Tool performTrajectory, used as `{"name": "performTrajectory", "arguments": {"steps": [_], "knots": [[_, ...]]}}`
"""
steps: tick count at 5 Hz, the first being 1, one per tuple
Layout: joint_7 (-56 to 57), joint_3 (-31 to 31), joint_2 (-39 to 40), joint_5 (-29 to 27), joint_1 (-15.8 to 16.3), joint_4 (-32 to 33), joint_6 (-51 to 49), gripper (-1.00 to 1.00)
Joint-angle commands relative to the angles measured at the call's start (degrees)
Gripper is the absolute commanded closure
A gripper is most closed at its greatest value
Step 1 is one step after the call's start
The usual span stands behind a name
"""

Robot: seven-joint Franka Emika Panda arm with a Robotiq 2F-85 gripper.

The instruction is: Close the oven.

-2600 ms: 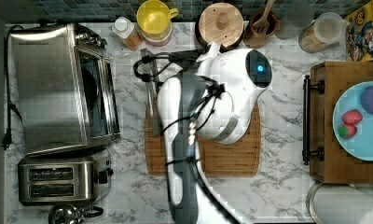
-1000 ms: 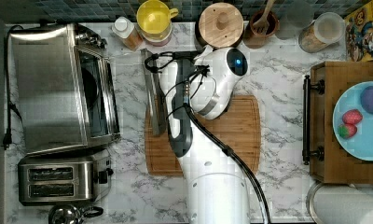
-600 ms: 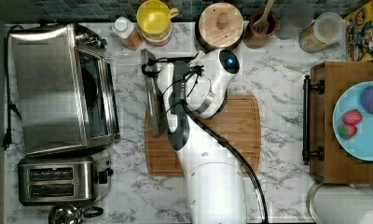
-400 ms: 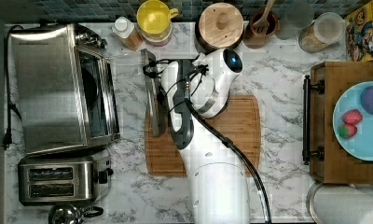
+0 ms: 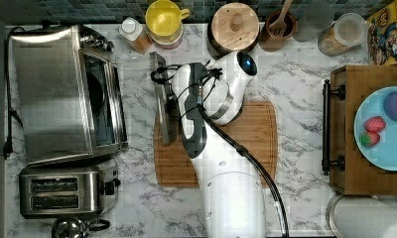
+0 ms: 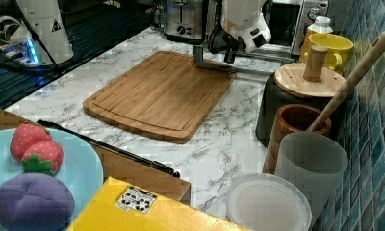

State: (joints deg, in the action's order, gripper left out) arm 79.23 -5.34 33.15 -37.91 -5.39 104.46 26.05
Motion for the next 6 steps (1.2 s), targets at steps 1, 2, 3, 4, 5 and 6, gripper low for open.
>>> {"name": "performTrajectory", "arguments": {"steps": [1,2,3,4,5,6], "knots": [[-0.7,-4.0,-1.4,-5.2,1.4,-7.2,-0.4,1.00],[0.9,-6.0,-3.1,-7.9,0.4,-7.6,-3.9,1.00],[0.4,-7.0,-7.6,-8.1,2.0,-6.1,-4.7,1.00],[0.0,-8.5,-11.4,-6.7,4.2,-6.1,-4.9,1.00],[-2.1,-10.5,-12.7,-2.7,6.8,-7.2,-5.3,1.00],[-4.9,-11.3,-14.9,1.0,9.7,-7.4,-2.5,1.00]]}}
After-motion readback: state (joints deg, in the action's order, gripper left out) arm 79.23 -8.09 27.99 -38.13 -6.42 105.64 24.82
